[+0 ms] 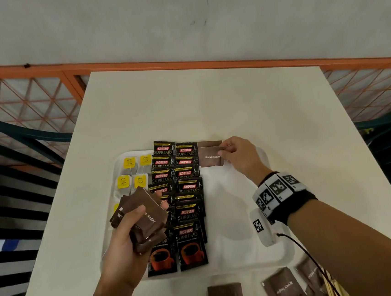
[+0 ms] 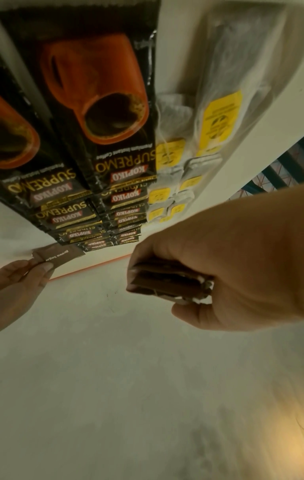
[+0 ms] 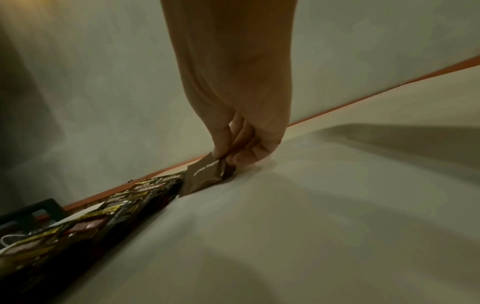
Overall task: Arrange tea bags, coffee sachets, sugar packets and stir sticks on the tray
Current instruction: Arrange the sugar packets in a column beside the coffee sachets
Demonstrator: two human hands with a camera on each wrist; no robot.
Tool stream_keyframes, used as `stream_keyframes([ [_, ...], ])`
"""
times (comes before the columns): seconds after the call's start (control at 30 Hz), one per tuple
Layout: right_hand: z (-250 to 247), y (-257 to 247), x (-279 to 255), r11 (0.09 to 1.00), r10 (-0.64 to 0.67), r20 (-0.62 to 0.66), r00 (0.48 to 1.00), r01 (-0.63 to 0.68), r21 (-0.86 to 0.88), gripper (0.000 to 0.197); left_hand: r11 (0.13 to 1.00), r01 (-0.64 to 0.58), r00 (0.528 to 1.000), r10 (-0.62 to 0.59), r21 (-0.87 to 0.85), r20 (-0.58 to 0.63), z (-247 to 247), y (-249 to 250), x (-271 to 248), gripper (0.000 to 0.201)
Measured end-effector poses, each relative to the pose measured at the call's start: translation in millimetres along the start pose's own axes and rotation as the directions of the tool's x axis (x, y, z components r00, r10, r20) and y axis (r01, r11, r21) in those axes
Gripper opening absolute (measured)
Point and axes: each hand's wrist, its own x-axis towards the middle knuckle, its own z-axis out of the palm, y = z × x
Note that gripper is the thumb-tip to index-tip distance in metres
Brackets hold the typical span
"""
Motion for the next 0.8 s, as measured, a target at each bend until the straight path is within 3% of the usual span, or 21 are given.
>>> stream_keyframes([
  [0.27, 4.9, 1.4, -3.3, 0.997, -0.071, -0.099, 0.993, 0.067, -0.040, 0.023, 0.999, 0.026, 1.000, -0.026, 0.024, 0.003, 5.2, -4.9, 0.3, 0.030],
  [0.4, 5.0, -12.2, -17.9, 0.987, -0.151, -0.109, 0.983, 0.143, -0.079, 0.023, 0.998, 0.021, 0.999, -0.019, 0.054, -0.029, 10.2, -7.1, 3.3, 0.041],
  [0.47, 5.8, -23.5, -32.6, 0.981, -0.186, -0.043, 0.982, 0.182, -0.068, 0.013, 0.999, 0.010, 0.999, -0.008, 0.043, -0.048, 12.2, -8.2, 4.7, 0.033],
  [0.57, 8.0, -42.1, -60.7, 0.983, -0.179, 0.175, 0.968, 0.182, 0.000, 0.016, 0.998, -0.004, 0.999, 0.007, 0.066, -0.036, 18.8, -7.8, 3.8, 0.046],
  [0.63, 10.8, -52.8, -81.2, 0.984, -0.165, 0.359, 0.919, 0.128, 0.126, 0.024, 0.997, -0.010, 1.000, 0.012, 0.083, -0.026, 23.0, -6.2, 1.3, 0.054],
  [0.7, 15.4, -58.8, -98.9, 0.962, -0.193, 0.492, 0.849, 0.065, 0.266, 0.014, 0.994, -0.030, 0.999, 0.032, 0.101, -0.018, 25.3, -6.3, 0.9, 0.066],
  [0.73, 17.3, -60.2, -106.1, 0.950, -0.213, 0.536, 0.817, 0.045, 0.309, 0.007, 0.994, -0.044, 0.999, 0.045, 0.099, -0.008, 27.0, -6.5, 0.0, 0.073],
  [0.8, 20.7, -60.2, -114.3, 0.938, -0.233, 0.572, 0.787, 0.025, 0.347, 0.015, 0.994, -0.058, 0.998, 0.057, 0.089, 0.015, 29.5, -6.2, -3.2, 0.068],
])
